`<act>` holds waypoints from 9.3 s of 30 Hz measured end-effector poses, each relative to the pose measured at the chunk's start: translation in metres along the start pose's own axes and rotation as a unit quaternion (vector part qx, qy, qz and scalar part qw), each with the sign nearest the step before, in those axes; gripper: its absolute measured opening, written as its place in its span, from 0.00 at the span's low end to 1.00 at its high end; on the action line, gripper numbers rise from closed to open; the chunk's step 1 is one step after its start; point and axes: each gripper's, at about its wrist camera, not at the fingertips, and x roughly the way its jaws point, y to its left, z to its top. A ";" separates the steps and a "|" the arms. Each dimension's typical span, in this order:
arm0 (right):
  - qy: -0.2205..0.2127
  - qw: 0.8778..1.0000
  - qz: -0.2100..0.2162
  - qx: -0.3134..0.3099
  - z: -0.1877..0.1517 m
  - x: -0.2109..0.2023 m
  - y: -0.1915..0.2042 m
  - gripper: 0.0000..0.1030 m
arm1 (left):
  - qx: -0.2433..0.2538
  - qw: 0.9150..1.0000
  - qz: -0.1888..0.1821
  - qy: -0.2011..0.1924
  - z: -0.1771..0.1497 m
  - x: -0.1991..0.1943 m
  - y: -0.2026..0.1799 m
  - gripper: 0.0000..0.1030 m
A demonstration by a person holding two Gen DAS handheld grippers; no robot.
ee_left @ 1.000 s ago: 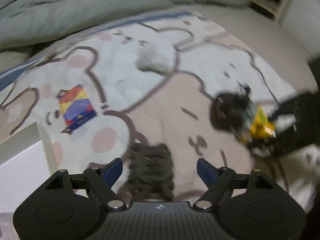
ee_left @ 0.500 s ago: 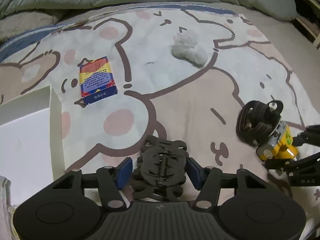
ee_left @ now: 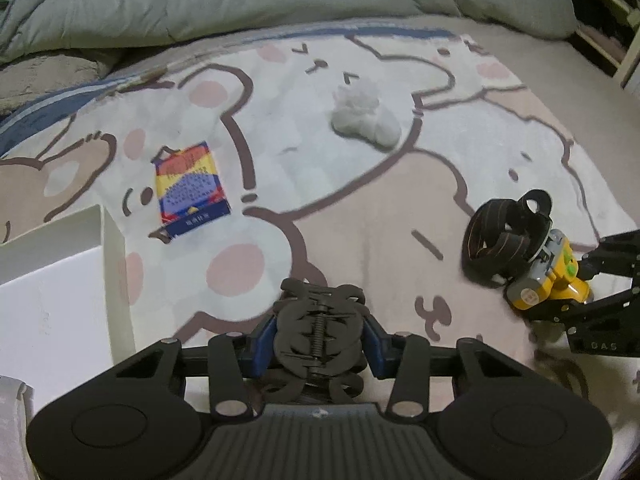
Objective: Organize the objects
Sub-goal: 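Lift the hair claw with the left tool while the right tool lifts the headlamp, then carry the hair claw toward the white box while the right tool lowers the headlamp into it, then open the left tool to drop the hair claw while the right tool releases the headlamp, then withdraw both tools from the box toward the card box and tissue bundle, then close the left tool on the card box while the right tool grasps the tissue bundle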
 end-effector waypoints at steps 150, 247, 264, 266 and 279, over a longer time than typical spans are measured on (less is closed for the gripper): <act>-0.219 0.964 0.129 -0.073 0.128 -0.073 0.226 0.97 | -0.211 0.945 0.199 -0.152 -0.126 -0.185 0.207 0.99; -0.233 0.948 -0.125 0.174 0.111 0.025 -0.015 1.00 | -0.205 0.957 0.127 -0.161 0.043 0.035 0.054 1.00; -0.204 0.976 -0.079 0.013 0.136 0.072 0.011 0.67 | -0.209 0.962 0.116 -0.135 0.054 0.072 0.049 0.84; -0.202 0.976 -0.078 0.017 0.137 0.078 0.011 0.63 | -0.206 0.962 0.123 -0.134 0.053 0.074 0.052 0.82; -0.201 0.977 -0.060 0.025 0.131 0.084 0.008 0.37 | -0.205 0.958 0.151 -0.131 0.053 0.075 0.068 0.73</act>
